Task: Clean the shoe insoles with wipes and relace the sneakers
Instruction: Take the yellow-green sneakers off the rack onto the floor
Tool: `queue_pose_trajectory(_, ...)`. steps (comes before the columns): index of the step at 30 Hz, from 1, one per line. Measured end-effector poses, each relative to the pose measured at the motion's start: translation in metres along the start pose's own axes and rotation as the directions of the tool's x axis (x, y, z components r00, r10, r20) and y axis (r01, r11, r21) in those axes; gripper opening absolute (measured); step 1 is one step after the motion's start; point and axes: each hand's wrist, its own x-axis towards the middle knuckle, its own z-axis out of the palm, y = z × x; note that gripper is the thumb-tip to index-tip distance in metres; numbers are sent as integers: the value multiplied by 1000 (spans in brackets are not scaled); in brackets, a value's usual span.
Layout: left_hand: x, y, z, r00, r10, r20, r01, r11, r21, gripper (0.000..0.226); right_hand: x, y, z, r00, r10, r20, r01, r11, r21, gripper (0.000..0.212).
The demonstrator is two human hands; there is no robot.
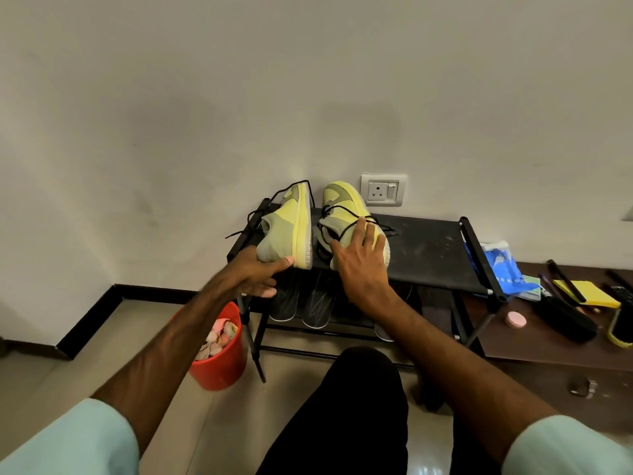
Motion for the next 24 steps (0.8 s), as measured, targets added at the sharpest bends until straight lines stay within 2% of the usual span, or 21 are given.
queue_pose_trajectory(2,0,0,2,1000,-22,12,24,988,-151,64,1,5,-2,1000,14,-8,-14,999,28,75)
queue_pose_trajectory(4,3,-2,4,999,6,-32,-14,963,-268,70,2,12,-4,1000,20,-21,-19,997,69,69)
queue_pose_trajectory(9,-4,10,14,982,83,-169,-134,940,-314,66,1,37,-5,996,48,-80,-29,974,225,55)
queue_pose_trajectory(11,-7,20,18,945,170,-280,-223,959,-173,55,0,47,-9,990,95,-108,-46,920,390,48)
queue_pose_trajectory(13,-10,35,24,892,304,-335,-298,952,71,51,-1,55,-15,980,170,-108,-81,821,565,43)
queue_pose_trajectory(15,-17,52,33,855,406,-322,-322,903,285,52,-2,59,-20,968,232,-90,-114,735,669,39)
queue_pose_trajectory(17,-19,64,43,841,459,-287,-304,839,452,57,-3,58,-21,966,250,-67,-139,718,682,35)
queue_pose_trajectory(20,-18,66,55,839,474,-269,-286,803,523,59,-3,55,-21,962,268,-55,-166,732,661,38)
queue_pose_trajectory(24,-14,56,55,828,492,-269,-316,806,500,62,-6,52,-20,970,241,-10,-180,753,633,59)
